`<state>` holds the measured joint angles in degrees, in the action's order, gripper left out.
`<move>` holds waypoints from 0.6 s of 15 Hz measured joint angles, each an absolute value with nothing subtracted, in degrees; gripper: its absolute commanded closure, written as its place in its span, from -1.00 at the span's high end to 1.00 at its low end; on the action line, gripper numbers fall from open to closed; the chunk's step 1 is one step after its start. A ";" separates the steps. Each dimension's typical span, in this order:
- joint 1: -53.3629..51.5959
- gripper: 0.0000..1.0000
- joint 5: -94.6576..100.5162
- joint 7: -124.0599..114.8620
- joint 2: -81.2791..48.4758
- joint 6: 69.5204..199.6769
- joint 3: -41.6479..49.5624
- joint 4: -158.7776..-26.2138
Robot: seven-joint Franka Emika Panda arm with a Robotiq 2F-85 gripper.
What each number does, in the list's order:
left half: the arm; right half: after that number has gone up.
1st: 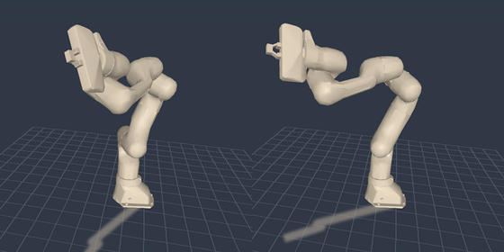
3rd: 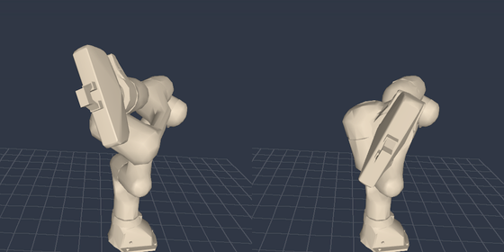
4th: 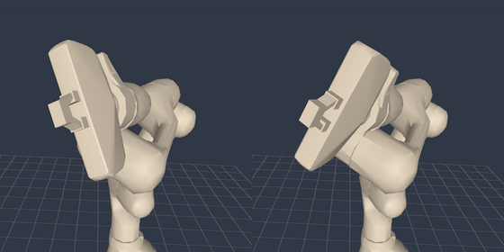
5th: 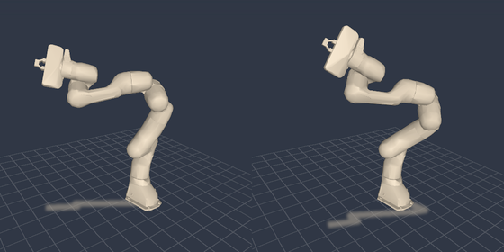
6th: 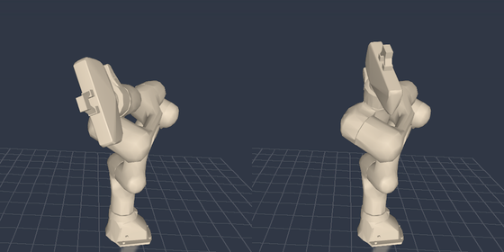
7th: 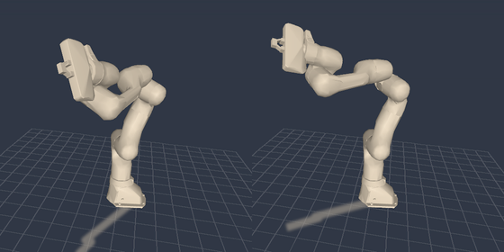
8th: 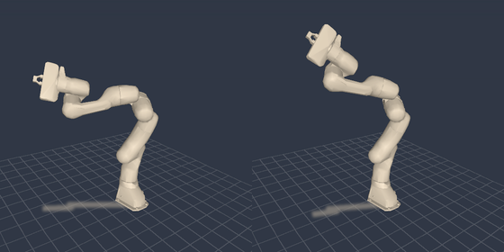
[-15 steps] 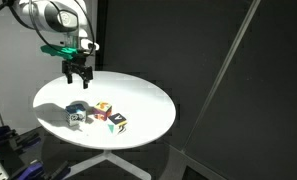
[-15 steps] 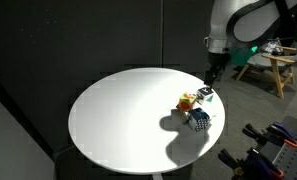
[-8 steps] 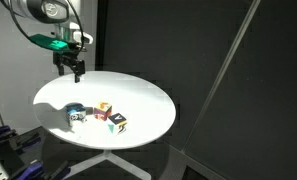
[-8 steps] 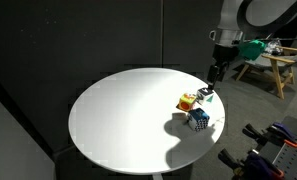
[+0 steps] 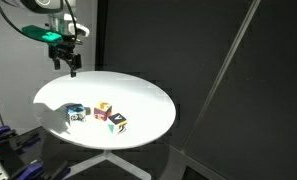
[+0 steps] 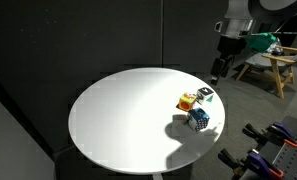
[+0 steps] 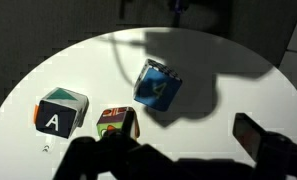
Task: Move the block with a house on it to the right
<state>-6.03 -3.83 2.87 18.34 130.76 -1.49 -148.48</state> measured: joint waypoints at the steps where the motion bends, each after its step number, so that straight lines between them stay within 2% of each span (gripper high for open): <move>1: -6.02 1.00 -3.82 2.58 18.98 129.75 -1.61 -148.48; 9: -5.87 1.00 -3.40 1.50 22.83 122.76 -2.02 -148.46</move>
